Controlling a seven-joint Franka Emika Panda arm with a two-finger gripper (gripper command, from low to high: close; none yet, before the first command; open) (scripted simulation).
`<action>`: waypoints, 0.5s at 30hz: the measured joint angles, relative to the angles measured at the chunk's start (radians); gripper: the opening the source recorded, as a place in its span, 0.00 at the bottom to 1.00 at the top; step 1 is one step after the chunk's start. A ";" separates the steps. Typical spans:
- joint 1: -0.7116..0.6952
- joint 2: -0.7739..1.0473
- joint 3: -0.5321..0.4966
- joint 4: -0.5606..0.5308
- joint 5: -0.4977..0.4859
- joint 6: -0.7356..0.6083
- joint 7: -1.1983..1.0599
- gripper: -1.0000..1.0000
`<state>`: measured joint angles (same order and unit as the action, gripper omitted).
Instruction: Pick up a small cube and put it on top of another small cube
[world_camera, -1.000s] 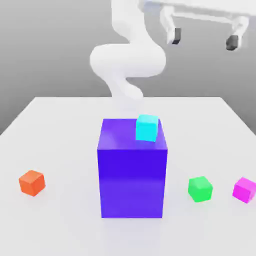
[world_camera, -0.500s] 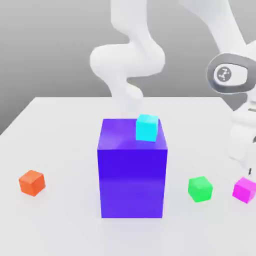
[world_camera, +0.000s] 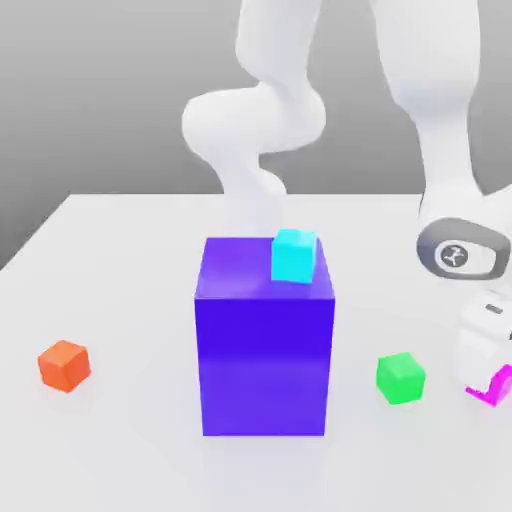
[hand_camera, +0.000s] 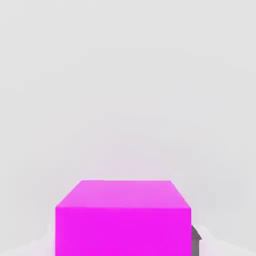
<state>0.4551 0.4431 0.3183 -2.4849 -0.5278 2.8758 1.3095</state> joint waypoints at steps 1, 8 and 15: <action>-0.008 -0.009 0.010 -0.003 0.010 -0.007 -0.007 0.00; -0.134 -0.202 0.170 -0.066 0.217 -0.131 -0.136 0.00; -0.200 -0.438 0.133 -0.237 0.419 -0.175 0.101 0.00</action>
<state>0.2546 0.0055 0.4509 -2.7219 -0.1086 2.7008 1.4103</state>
